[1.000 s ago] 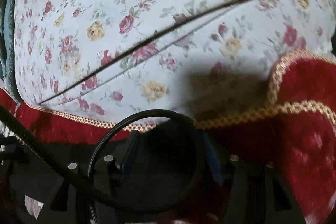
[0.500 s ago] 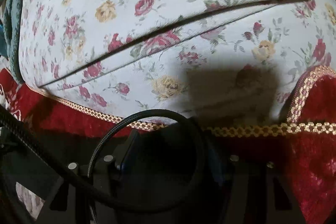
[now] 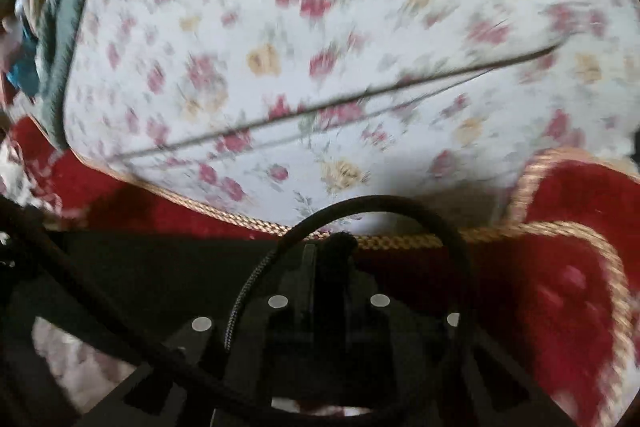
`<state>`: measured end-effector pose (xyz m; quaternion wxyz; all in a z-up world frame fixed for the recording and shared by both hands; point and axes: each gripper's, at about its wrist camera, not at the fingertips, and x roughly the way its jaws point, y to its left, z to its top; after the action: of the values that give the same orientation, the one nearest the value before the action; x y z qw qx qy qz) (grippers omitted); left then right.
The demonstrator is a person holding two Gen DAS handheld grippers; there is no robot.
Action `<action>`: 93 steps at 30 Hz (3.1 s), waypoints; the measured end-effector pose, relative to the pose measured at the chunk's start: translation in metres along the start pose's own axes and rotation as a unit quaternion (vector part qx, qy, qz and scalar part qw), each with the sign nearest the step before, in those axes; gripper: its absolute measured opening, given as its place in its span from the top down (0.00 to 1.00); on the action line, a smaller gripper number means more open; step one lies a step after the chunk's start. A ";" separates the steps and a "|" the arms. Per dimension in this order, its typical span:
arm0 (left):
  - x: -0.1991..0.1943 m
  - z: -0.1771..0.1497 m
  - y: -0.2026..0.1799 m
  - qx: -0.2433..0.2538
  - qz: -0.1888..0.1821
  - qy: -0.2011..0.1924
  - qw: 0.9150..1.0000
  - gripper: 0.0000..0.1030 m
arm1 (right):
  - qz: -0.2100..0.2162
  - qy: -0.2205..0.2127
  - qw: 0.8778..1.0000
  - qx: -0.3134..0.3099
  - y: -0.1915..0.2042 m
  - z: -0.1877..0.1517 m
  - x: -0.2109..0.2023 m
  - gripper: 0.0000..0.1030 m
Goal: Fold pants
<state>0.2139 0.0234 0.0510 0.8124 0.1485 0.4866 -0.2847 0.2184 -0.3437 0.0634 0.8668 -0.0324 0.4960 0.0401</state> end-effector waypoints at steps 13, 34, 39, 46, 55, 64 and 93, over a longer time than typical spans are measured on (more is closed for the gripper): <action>-0.112 -0.099 -0.119 -0.004 0.013 -0.109 0.994 0.95 | 0.014 -0.065 0.998 0.014 0.037 -0.106 -0.146 0.92; -0.077 -0.206 -0.174 -0.055 0.074 -0.107 0.990 0.95 | 0.094 -0.028 0.986 0.138 0.041 -0.257 -0.216 0.62; -0.088 -0.209 -0.176 -0.044 0.075 -0.106 0.991 0.95 | 0.080 -0.046 0.987 0.131 0.036 -0.242 -0.233 0.55; -0.114 -0.213 -0.165 -0.070 0.053 -0.115 0.990 0.95 | -0.014 0.017 0.998 0.065 0.042 -0.227 -0.180 0.55; -0.105 -0.213 -0.165 -0.077 0.056 -0.105 0.990 0.94 | -0.047 0.028 0.998 -0.009 0.063 -0.223 -0.157 0.55; -0.093 -0.210 -0.160 -0.109 0.043 -0.096 0.988 0.94 | 0.010 0.062 0.998 0.001 0.062 -0.221 -0.133 0.55; -0.087 -0.208 -0.155 -0.150 0.011 -0.104 0.983 0.93 | 0.081 0.181 0.971 -0.135 0.071 -0.190 -0.094 0.66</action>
<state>-0.0585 0.0357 0.0327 0.8749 0.0002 0.4349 -0.2133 0.0009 -0.2951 0.0472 0.7440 -0.1157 0.6356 0.1707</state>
